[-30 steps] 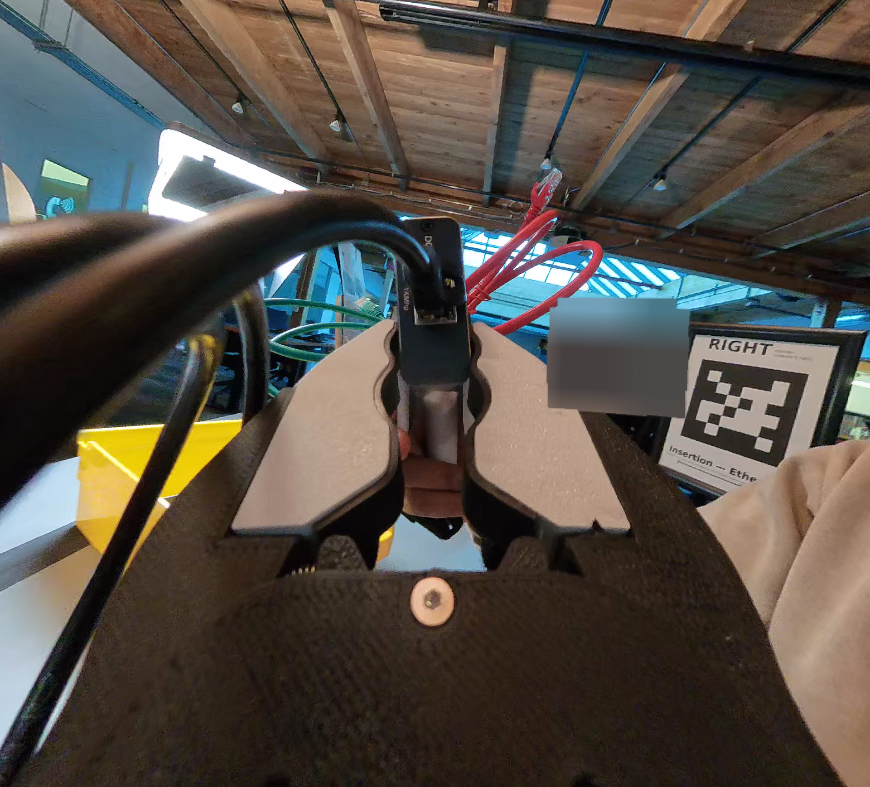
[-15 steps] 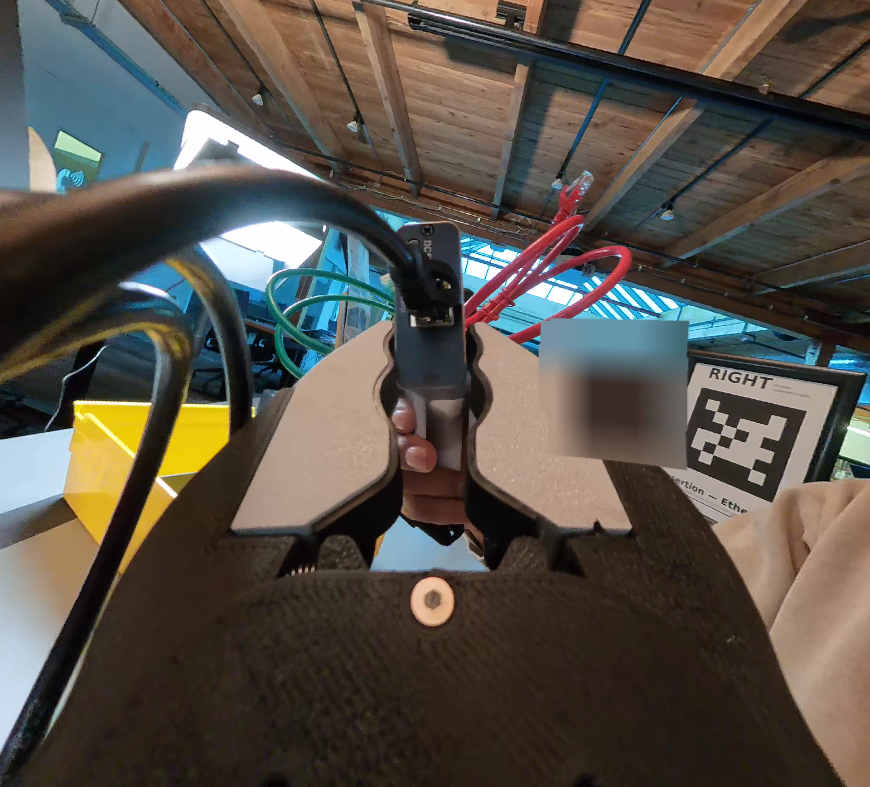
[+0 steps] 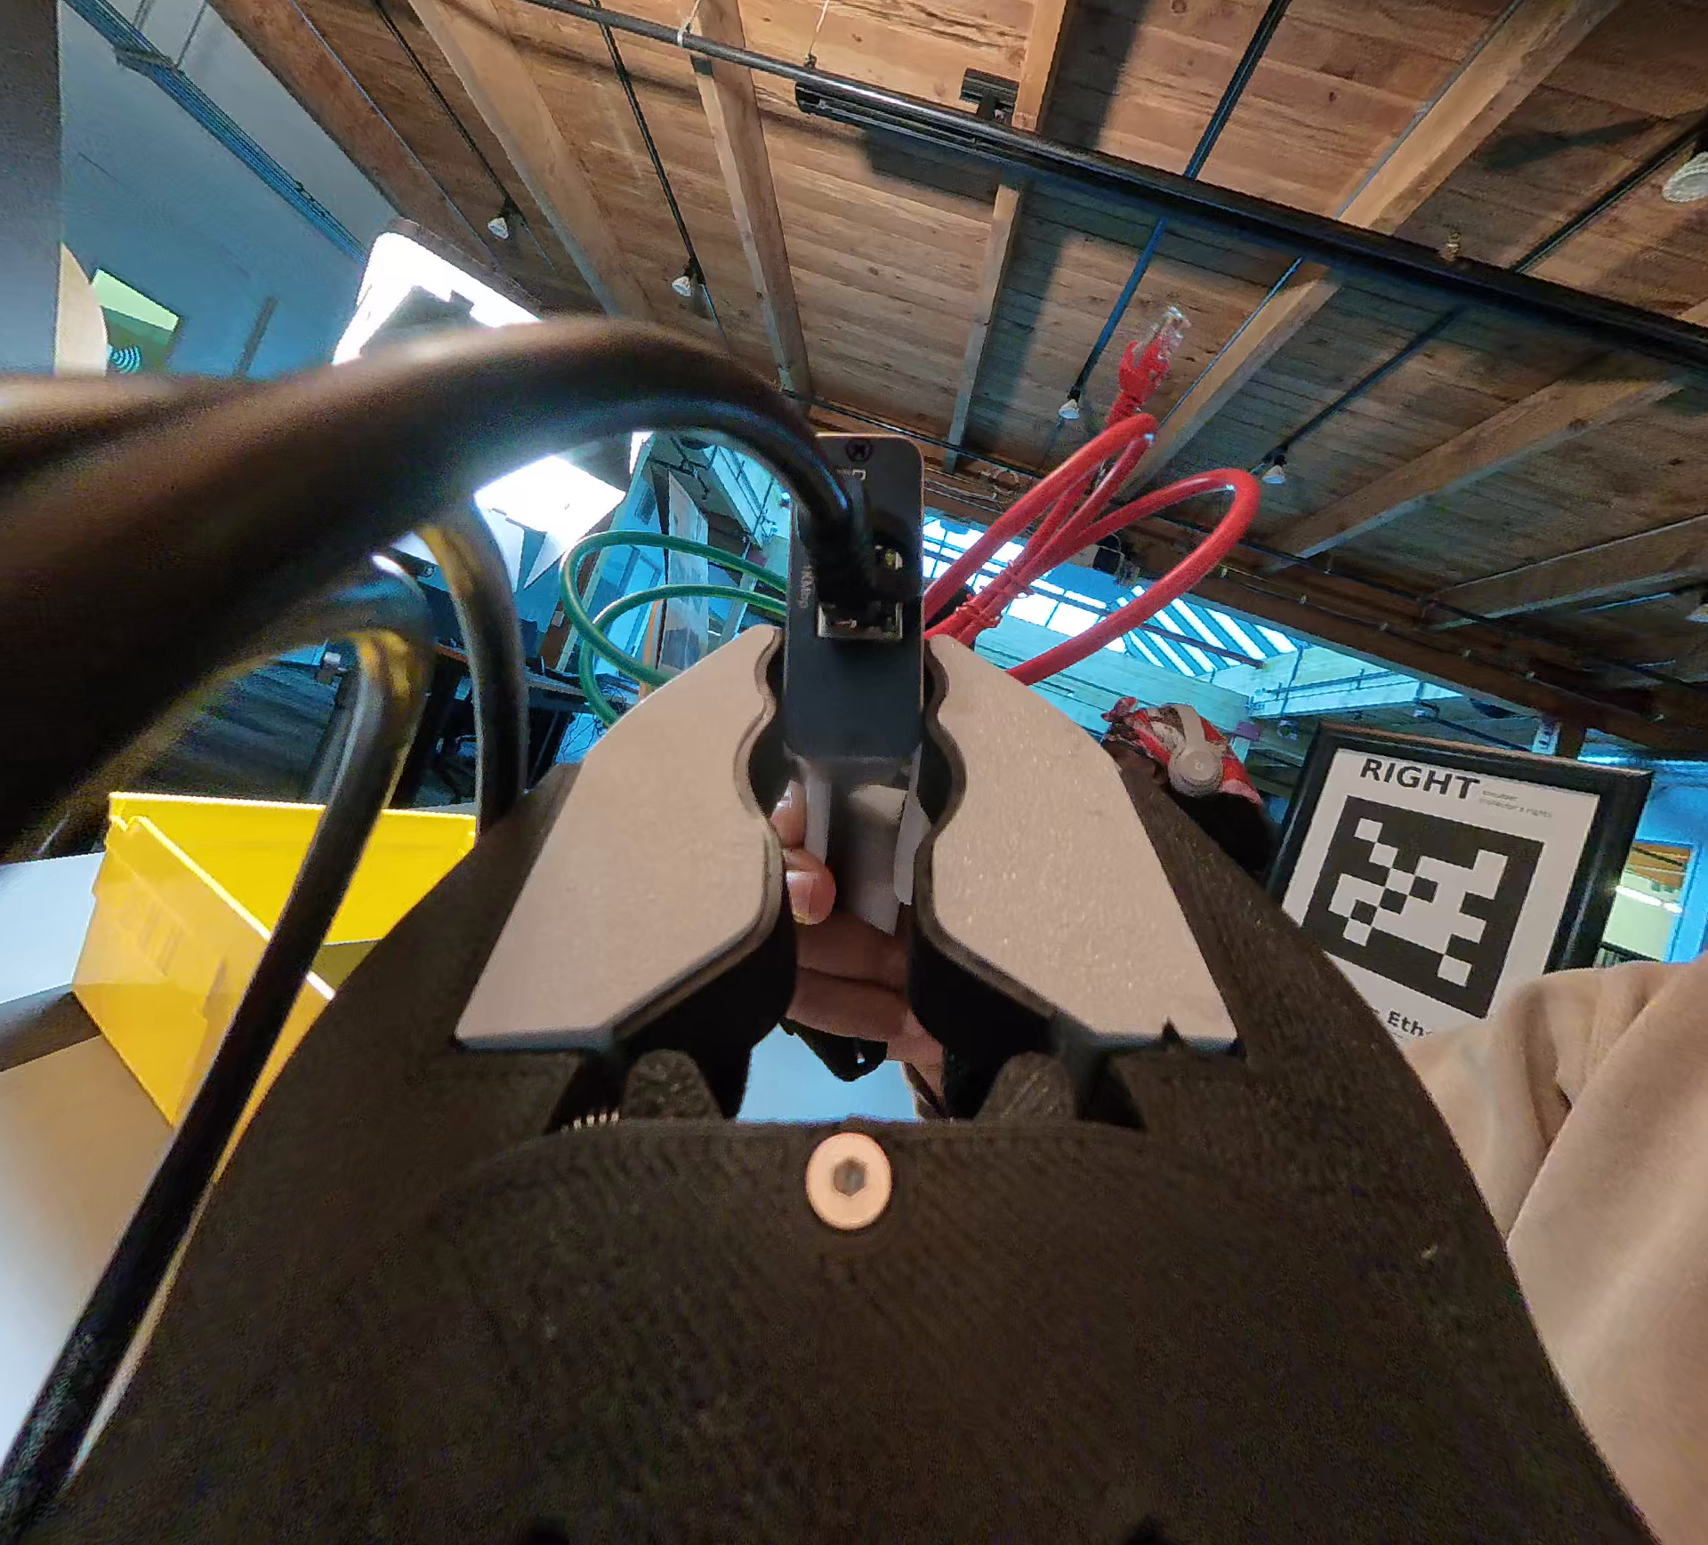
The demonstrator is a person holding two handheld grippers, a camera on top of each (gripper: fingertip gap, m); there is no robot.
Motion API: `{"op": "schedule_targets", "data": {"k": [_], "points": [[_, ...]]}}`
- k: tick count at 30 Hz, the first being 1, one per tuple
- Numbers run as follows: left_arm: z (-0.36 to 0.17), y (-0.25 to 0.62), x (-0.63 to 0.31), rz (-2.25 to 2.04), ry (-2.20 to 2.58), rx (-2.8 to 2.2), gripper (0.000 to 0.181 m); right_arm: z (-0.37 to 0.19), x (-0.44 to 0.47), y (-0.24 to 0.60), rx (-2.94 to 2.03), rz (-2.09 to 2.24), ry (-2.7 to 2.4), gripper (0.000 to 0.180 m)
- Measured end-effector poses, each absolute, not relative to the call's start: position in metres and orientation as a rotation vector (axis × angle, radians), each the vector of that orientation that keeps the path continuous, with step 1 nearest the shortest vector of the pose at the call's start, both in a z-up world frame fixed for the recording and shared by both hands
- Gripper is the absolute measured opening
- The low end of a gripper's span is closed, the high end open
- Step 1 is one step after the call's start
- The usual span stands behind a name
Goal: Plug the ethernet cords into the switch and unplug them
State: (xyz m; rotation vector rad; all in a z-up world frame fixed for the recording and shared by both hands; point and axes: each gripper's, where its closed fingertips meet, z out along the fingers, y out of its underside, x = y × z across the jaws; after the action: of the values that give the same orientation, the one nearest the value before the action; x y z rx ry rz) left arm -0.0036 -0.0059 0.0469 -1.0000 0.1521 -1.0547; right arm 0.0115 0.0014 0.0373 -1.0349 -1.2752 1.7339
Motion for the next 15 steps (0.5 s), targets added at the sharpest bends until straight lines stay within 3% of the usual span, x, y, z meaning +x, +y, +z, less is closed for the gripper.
{"op": "schedule_targets", "data": {"k": [15], "points": [[0.06, -0.012, -0.003, -0.922, 0.222, -1.03, 0.025, 0.045, 0.012, -0.002, -0.972, 1.623, -1.203, 0.013]]}}
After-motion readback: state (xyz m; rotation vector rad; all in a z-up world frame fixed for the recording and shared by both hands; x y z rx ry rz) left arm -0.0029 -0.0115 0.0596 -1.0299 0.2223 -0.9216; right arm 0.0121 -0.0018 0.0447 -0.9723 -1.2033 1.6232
